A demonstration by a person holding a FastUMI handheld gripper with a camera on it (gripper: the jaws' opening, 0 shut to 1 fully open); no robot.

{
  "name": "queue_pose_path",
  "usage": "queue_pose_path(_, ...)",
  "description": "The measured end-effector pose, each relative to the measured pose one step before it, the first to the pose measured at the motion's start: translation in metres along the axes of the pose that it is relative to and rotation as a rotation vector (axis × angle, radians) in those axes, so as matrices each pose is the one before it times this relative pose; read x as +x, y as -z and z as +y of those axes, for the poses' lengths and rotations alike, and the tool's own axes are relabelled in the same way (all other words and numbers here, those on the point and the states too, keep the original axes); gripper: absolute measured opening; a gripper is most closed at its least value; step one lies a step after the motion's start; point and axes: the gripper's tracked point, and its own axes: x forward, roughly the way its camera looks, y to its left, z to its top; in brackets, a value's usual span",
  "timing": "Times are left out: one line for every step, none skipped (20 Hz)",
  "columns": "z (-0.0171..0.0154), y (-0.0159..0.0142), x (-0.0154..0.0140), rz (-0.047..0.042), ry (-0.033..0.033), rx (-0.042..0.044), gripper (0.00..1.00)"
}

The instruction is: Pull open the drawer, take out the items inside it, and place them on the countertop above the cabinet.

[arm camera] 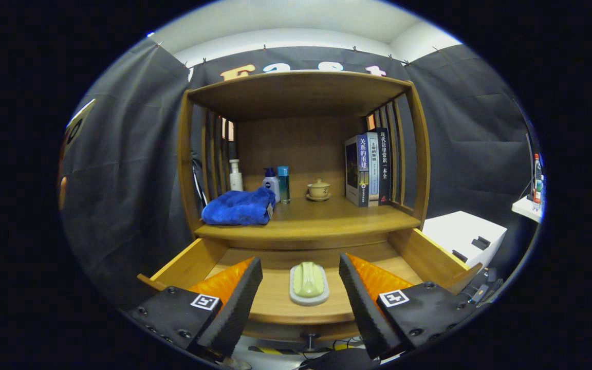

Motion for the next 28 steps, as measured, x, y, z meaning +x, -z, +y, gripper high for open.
queue_pose_path(-0.00655, 0.00123, 0.00932, 0.03939, 0.02453, 0.00813, 0.96)
queue_pose_path(-0.00113, -0.00072, 0.00969, 0.03512, -0.00007, 0.00811, 0.96)
queue_pose_path(0.00141, -0.00526, 0.01153, 0.02172, -0.01132, 0.00834, 0.96)
queue_pose_path(0.00042, -0.00405, 0.00996, 0.0166, -0.01115, 0.00118, 0.96)
queue_pose_path(-0.00217, -0.00237, 0.00999, 0.02294, -0.00704, -0.00887, 0.97)
queue_pose_path(-0.00042, -0.00146, 0.01034, 0.01969, -0.01025, -0.01358, 0.97)
queue_pose_path(-0.0016, 0.00019, 0.01067, 0.03169, -0.00445, -0.0086, 0.97)
queue_pose_path(0.00082, 0.00396, 0.01019, 0.04219, -0.00996, 0.00637, 0.97)
queue_pose_path(0.0021, 0.00346, 0.01037, 0.04605, -0.01127, 0.01584, 0.97)
queue_pose_path(0.00363, 0.00252, 0.00987, 0.04622, -0.01416, 0.01557, 0.97)
queue_pose_path(0.00242, 0.00441, 0.01354, 0.04679, -0.01358, 0.00363, 0.97)
queue_pose_path(0.00189, 0.00501, 0.00814, 0.05528, -0.00725, -0.01627, 0.97)
queue_pose_path(0.00086, 0.00546, 0.00955, 0.053, 0.00353, -0.0241, 0.97)
queue_pose_path(-0.00028, 0.00498, 0.00971, 0.05234, 0.00353, -0.02178, 0.97)
queue_pose_path(0.00023, 0.00482, 0.00599, 0.0506, 0.00136, -0.01104, 0.97)
queue_pose_path(-0.00029, 0.00481, 0.00809, 0.043, 0.0033, -0.00026, 0.96)
queue_pose_path(-0.00063, 0.00228, 0.00658, 0.03744, 0.00468, 0.00338, 0.95)
queue_pose_path(-0.00125, 0.00397, 0.00723, 0.04004, 0.00656, 0.00403, 0.93)
queue_pose_path(-0.00144, 0.00321, 0.00526, 0.03202, 0.00193, 0.00503, 0.92)
queue_pose_path(-0.00104, 0.00386, 0.00574, 0.02835, 0.00553, 0.01017, 0.91)
queue_pose_path(-0.00141, 0.00231, 0.00508, 0.01991, 0.00433, 0.00299, 0.9)
queue_pose_path(-0.00205, -0.00002, 0.00538, 0.01278, 0.00618, 0.00225, 0.88)
queue_pose_path(-0.00297, 0.00073, 0.00498, 0.01392, 0.01059, 0.00565, 0.87)
queue_pose_path(-0.00234, 0.00137, 0.00551, 0.01839, 0.00747, 0.00526, 0.86)
queue_pose_path(-0.00168, 0.00364, 0.00352, 0.02391, 0.00803, 0.00294, 0.85)
queue_pose_path(-0.00076, 0.00329, 0.00215, 0.02447, 0.00128, 0.00289, 0.83)
queue_pose_path(0.00052, 0.00215, 0.00204, 0.01369, -0.00683, 0.00511, 0.79)
queue_pose_path(0.00093, -0.00001, 0.0015, -0.00421, -0.00307, 0.01093, 0.71)
